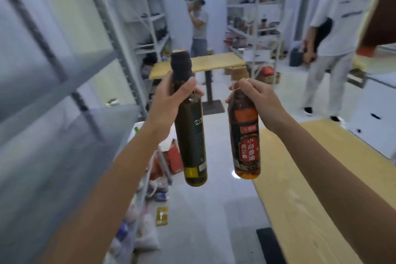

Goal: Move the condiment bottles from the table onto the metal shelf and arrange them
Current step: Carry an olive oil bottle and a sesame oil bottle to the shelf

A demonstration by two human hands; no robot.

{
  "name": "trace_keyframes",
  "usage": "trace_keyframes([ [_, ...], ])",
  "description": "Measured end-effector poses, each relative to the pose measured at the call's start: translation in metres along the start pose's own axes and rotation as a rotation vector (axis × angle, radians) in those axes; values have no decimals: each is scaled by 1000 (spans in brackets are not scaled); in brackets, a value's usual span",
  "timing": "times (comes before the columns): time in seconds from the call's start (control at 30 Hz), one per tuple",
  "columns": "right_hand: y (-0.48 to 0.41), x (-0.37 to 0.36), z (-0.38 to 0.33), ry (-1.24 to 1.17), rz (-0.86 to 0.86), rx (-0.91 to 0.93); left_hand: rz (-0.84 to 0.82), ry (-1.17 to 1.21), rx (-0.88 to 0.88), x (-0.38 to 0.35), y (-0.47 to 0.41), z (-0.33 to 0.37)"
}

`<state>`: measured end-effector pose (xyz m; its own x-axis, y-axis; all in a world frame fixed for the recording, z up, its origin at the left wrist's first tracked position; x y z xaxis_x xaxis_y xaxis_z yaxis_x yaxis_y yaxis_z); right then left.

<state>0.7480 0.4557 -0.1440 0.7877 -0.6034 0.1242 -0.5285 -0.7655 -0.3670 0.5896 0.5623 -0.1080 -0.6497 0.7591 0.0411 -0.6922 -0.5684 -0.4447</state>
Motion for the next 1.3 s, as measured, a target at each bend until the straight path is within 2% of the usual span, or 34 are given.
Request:
trace_keyframes([
  [0.13,-7,-73,-44,-144,-140,38,111,-32,-71,64,35,51],
  [0.27,-3,-146,-90,-328,-314,33,254,77,-71,121,79,99],
  [0.43,11,-233,-140,-532,-569,18,363,104,-77,162,146,157],
  [0.63,46,-317,-217,-510,-865,185,584,-92,-154,179,215,227],
  [0.87,101,-362,-290,-576,-1072,345,996,-362,-261,171,295,301],
  [1.1,161,-396,-334,-851,-1194,239,1404,-540,-439,131,390,366],
  [1.2,186,-407,-356,-927,-1154,232,1531,-679,-552,114,422,399],
  [1.3,205,-416,-374,-992,-1037,302,1602,-870,-650,104,435,427],
])
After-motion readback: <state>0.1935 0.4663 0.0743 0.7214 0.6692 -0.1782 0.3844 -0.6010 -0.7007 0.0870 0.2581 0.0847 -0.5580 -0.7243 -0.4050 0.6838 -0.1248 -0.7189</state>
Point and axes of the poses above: each hand's wrist, its own y-axis away from the middle knuckle, its own x-axis out of the back of the hand, z = x × y, the point moved 8 cm from there along -y, towards the middle knuckle, and after that the axes turned 3 degrees about y, right-handed, at the moved point
